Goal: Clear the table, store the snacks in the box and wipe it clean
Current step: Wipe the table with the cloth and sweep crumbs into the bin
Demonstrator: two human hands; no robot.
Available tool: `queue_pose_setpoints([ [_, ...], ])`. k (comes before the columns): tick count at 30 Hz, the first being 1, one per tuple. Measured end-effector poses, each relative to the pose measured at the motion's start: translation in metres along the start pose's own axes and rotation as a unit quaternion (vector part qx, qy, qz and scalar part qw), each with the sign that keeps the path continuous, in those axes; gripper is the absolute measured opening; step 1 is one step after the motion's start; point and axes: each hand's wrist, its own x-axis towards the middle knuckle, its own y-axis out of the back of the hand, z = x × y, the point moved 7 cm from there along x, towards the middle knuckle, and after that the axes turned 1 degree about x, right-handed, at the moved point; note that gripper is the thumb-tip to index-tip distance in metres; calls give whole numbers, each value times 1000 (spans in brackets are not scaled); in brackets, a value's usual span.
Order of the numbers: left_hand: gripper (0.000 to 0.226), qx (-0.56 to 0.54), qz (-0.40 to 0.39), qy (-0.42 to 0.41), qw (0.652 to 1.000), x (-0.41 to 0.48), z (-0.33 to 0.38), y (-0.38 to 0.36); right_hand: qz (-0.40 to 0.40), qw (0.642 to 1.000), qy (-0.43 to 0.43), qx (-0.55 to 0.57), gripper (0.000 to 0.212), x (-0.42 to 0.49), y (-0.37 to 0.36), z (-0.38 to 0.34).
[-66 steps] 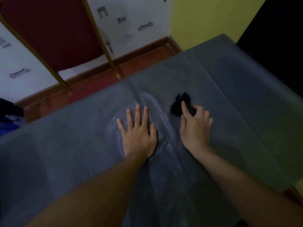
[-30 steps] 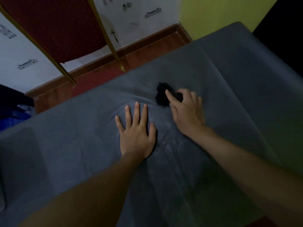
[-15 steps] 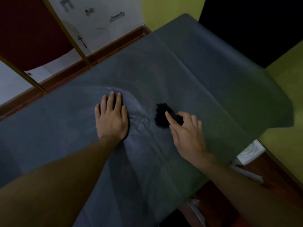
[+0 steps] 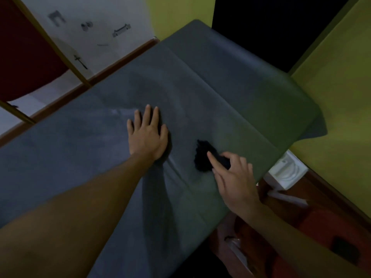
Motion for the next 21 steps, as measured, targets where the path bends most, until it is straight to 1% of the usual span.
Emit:
queue_pose_setpoints([
  [1,66,1,-2,-6,1000,6,7,-2,1,1000,-2,-11,48,7,3,8],
  [2,67,4,-2,-14,1000,12,14,-4,8,999,-22,-23,49,18,6,17],
  [5,70,10,-7,-35,999,32,34,-11,43,988,-143,-25,49,53,18,51],
  [7,69,9,-10,-21,1000,42,38,-15,50,980,-188,-29,49,63,20,61],
  [9,68,14,-8,-6,1000,47,38,-21,52,980,-190,-38,50,58,17,54],
  [13,67,13,15,6,1000,45,37,-23,34,993,-107,-29,50,44,5,28],
  [15,67,13,21,12,1000,45,37,-22,31,997,-71,-25,50,63,3,26],
  [16,66,14,24,14,1000,45,37,-21,31,997,-66,-29,50,79,3,27],
  [18,66,17,24,13,999,44,39,-20,36,995,-87,-40,50,121,3,30],
  [21,65,18,21,15,999,44,38,-21,34,987,-150,-44,50,185,-3,36],
])
